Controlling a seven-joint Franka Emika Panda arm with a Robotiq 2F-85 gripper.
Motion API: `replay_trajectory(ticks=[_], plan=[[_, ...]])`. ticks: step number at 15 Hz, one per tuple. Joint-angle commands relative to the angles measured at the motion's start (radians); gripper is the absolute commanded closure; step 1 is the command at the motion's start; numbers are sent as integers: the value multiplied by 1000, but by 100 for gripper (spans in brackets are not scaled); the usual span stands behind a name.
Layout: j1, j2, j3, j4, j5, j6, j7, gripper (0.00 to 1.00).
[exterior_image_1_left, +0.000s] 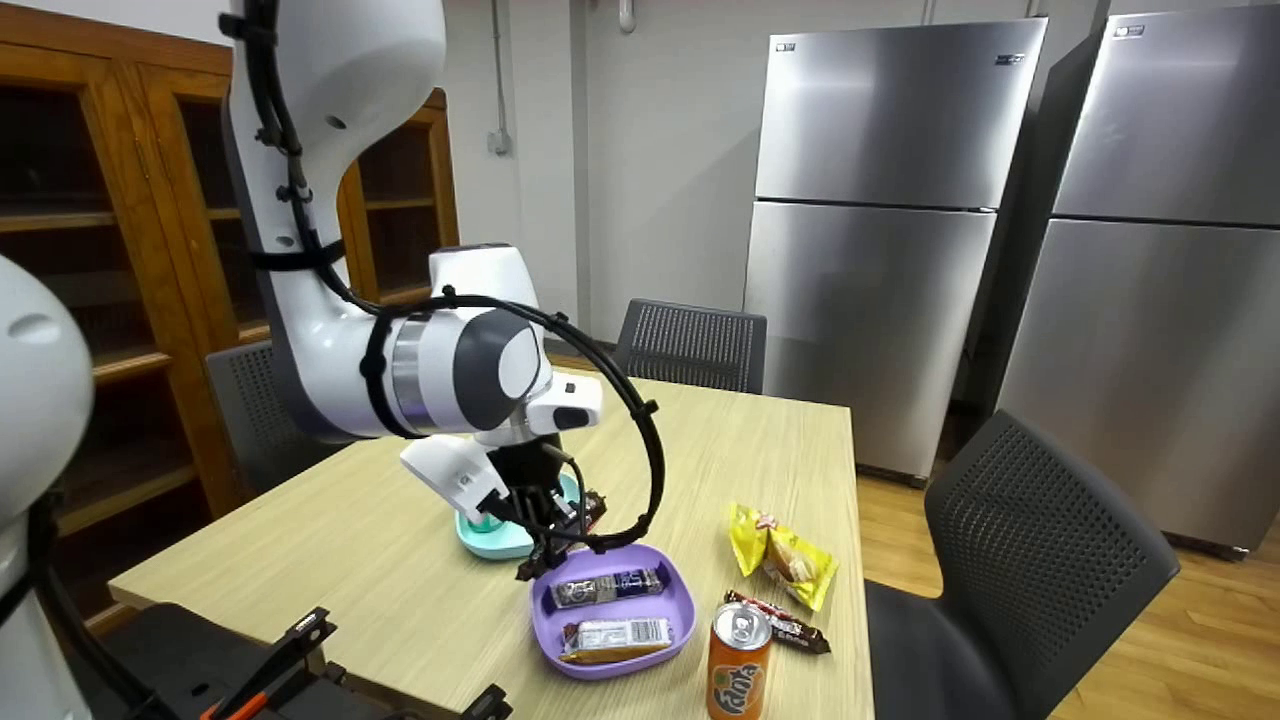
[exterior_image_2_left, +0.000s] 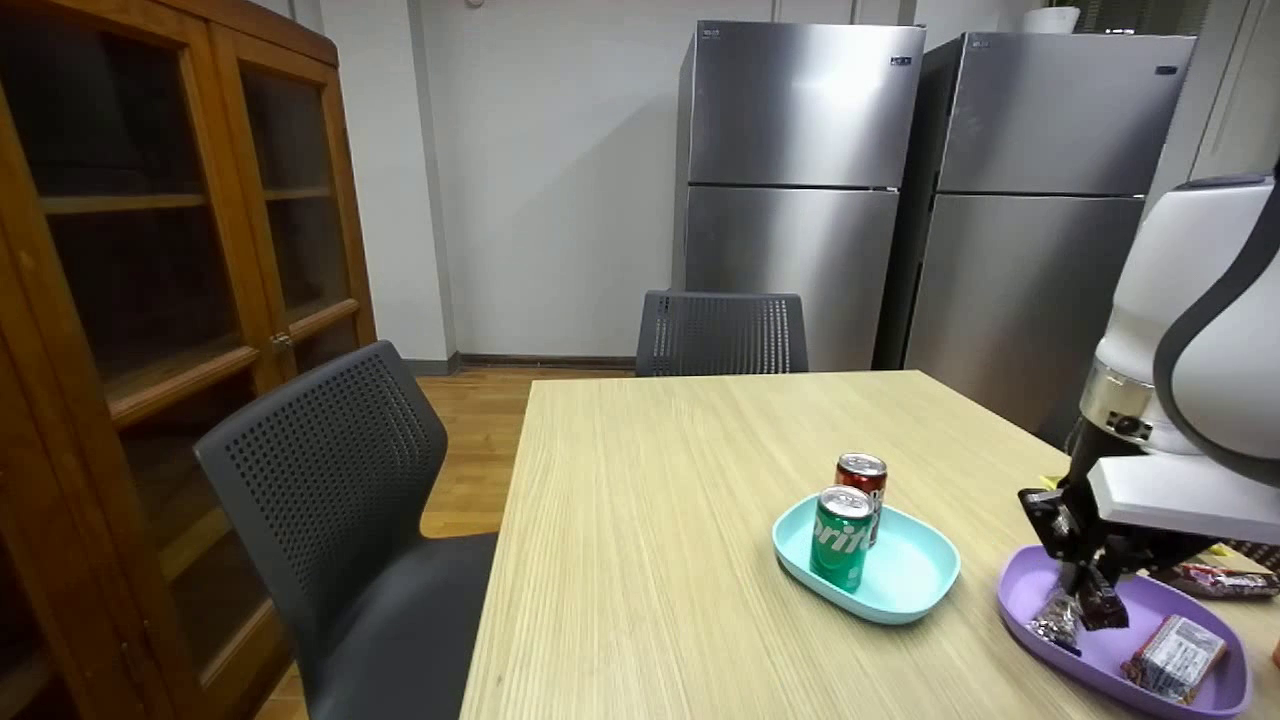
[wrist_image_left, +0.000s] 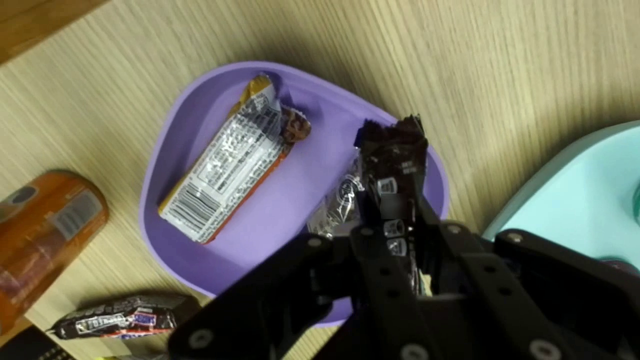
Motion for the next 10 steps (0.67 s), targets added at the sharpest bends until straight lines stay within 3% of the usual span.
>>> replay_trajectory(ticks=[1, 5, 7, 10], plan=[[-113, 35, 83, 0, 33, 53, 39, 95], [-208, 59, 126, 0, 30, 95, 60, 95], [-304, 76, 189, 0, 16, 132, 74, 95], [-389, 98, 239, 0, 10, 163, 87, 95]])
